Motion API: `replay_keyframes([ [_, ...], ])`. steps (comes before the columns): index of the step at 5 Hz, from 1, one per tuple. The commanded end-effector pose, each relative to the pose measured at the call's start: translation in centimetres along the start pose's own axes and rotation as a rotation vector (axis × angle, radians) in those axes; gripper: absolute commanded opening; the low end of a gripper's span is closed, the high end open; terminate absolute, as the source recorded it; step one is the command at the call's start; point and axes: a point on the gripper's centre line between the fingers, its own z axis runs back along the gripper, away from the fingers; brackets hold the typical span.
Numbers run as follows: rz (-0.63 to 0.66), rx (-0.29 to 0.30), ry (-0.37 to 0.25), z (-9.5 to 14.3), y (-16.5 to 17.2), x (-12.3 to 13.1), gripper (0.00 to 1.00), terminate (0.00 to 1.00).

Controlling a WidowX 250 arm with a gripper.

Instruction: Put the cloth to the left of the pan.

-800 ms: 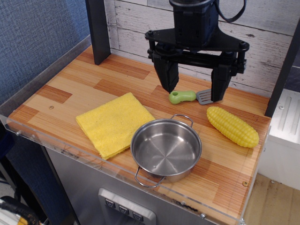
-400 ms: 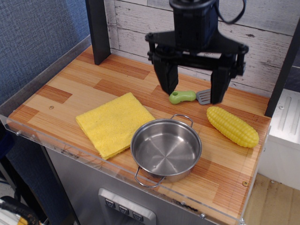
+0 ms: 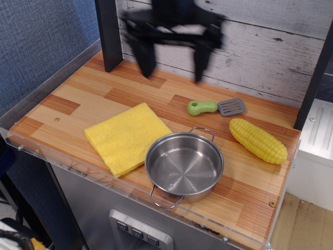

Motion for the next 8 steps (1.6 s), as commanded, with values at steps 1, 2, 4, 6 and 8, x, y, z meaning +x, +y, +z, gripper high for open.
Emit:
replay_keyframes([
  [1, 0.136, -0.006, -0.016, -0.6, 4.4, 0.6, 1.0, 0.0],
  [2, 0.136, 0.018, -0.022, -2.8, 4.8, -0.3, 1.0, 0.0],
  [4, 0.091, 0.031, 0.019, -6.2, 5.0, -0.9, 1.0, 0.0],
  [6, 0.13, 0.047, 0.065, -9.3, 6.7, -0.9, 1.0, 0.0],
  [8, 0.153, 0.068, 0.093, -12.5, 8.0, -0.4, 1.0, 0.0],
])
